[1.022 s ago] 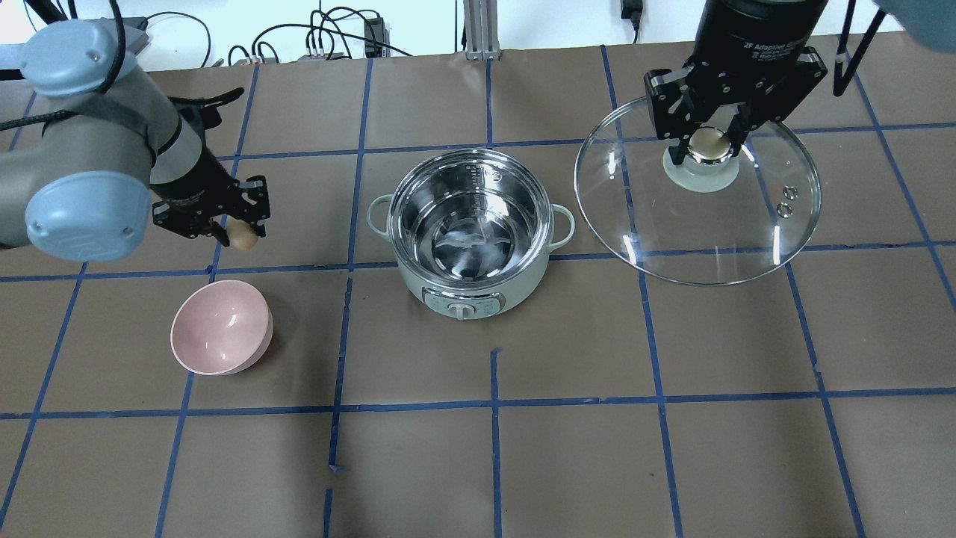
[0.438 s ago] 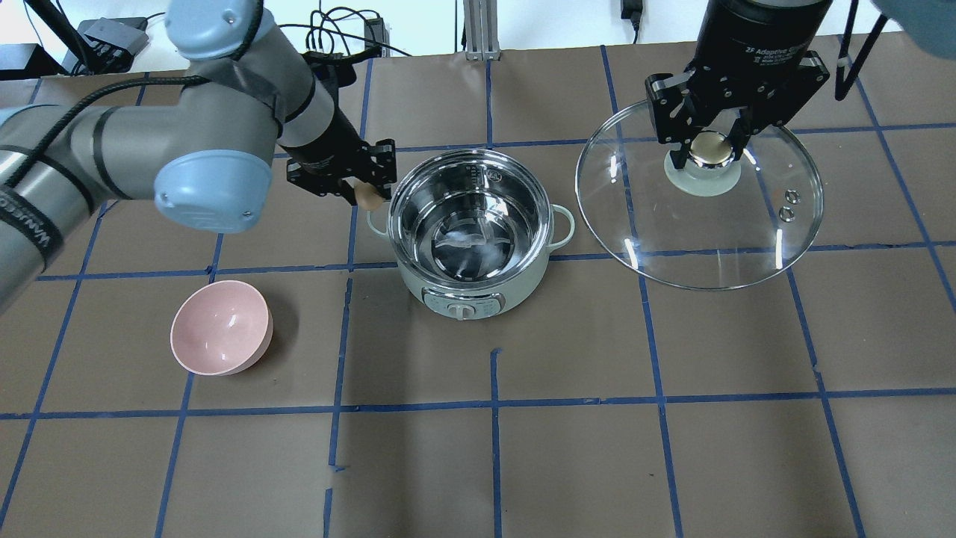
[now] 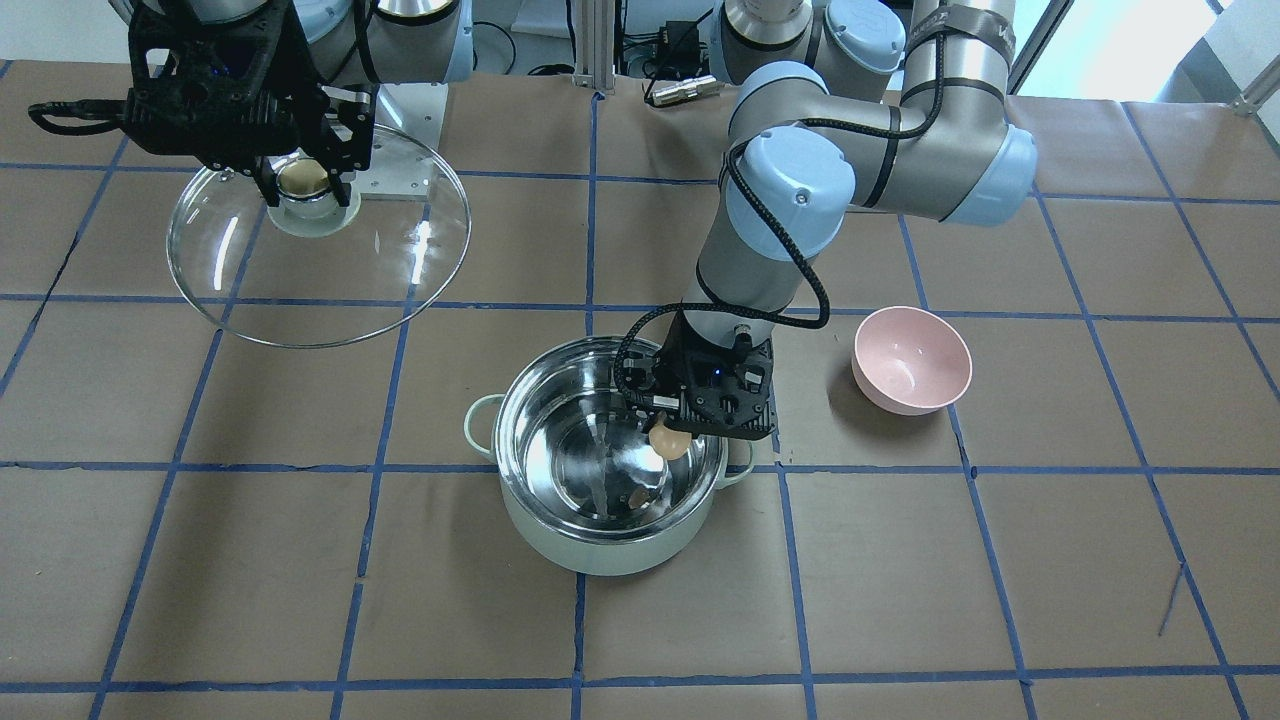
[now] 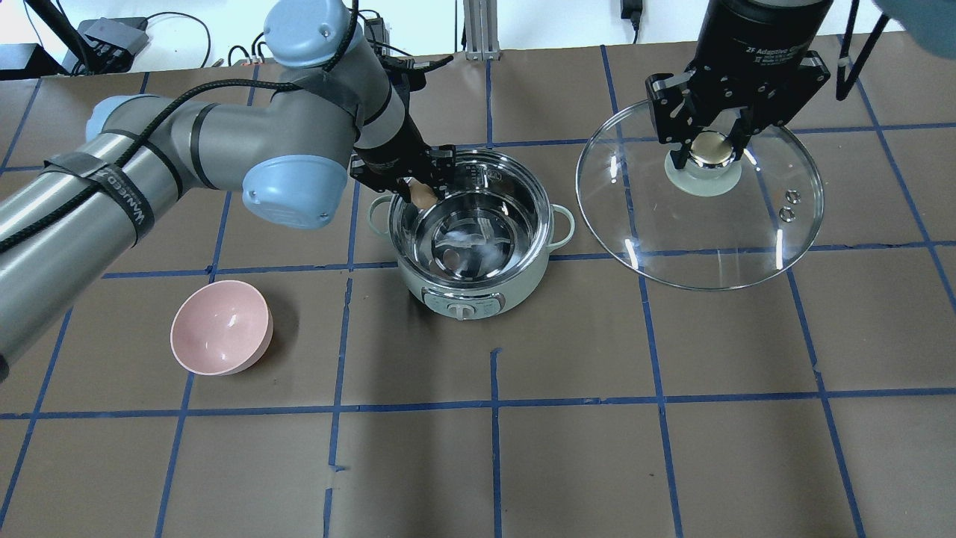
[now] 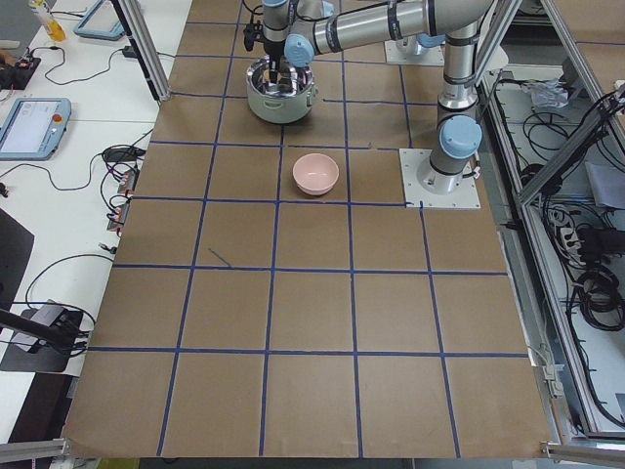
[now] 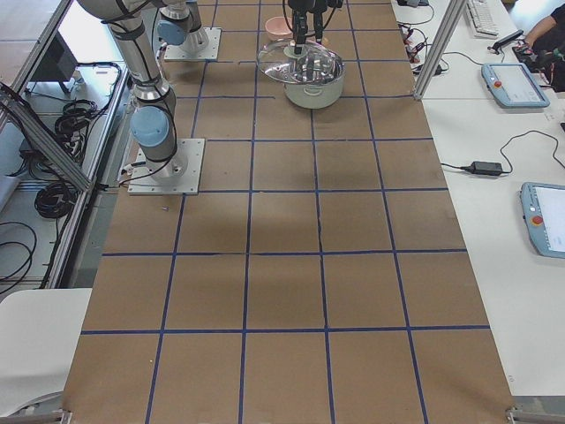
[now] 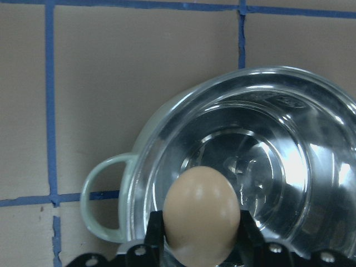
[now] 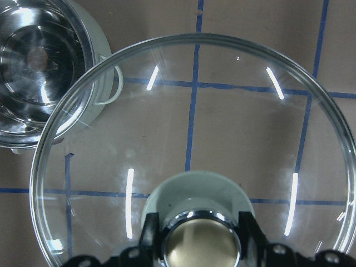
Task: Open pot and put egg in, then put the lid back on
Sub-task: 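Carry the egg over the pot and release it inside with the left gripper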
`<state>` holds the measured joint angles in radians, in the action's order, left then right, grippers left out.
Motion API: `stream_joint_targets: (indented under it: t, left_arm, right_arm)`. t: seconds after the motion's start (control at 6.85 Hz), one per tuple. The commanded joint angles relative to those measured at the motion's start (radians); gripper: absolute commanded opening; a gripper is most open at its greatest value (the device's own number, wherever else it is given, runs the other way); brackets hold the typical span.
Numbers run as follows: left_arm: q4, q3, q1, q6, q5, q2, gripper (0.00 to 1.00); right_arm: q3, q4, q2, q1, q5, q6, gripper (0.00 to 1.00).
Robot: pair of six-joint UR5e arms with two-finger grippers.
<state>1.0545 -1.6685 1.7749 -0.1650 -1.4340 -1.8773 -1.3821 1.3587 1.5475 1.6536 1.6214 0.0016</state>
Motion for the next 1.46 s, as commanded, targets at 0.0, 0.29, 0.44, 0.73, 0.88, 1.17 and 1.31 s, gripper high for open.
stream_joint_targets:
  t: [0.0,0.29,0.44,0.73,0.88,1.17,1.31]
  left_arm:
    - [-0.007,-0.034,0.008,0.009,-0.035,-0.022,0.13]
    - [-0.007,-0.037,0.023,0.009,-0.039,-0.036,0.13]
    - [-0.007,-0.036,0.024,0.009,-0.039,-0.036,0.51]
    - [-0.016,-0.036,0.026,0.007,-0.105,-0.036,0.73]
    - [-0.021,-0.024,0.026,0.009,-0.102,-0.036,0.78]
    - [-0.018,0.004,0.026,-0.004,-0.099,-0.010,0.84]
    - [-0.008,0.027,0.024,-0.005,-0.095,0.018,0.87]
  right_arm:
    - [0.000,-0.001,0.000,0.000,0.000,0.000,0.35]
    - [0.000,-0.007,0.000,0.000,0.000,0.000,0.36]
    - [0.000,-0.009,0.000,0.000,0.000,0.000,0.36]
    - [0.000,-0.021,0.002,0.000,0.002,0.000,0.36]
    - [0.000,-0.026,0.002,0.002,0.002,0.000,0.37]
    - [0.000,-0.029,0.002,0.002,0.003,0.000,0.38]
    - [0.000,-0.036,0.002,0.002,0.003,0.000,0.38]
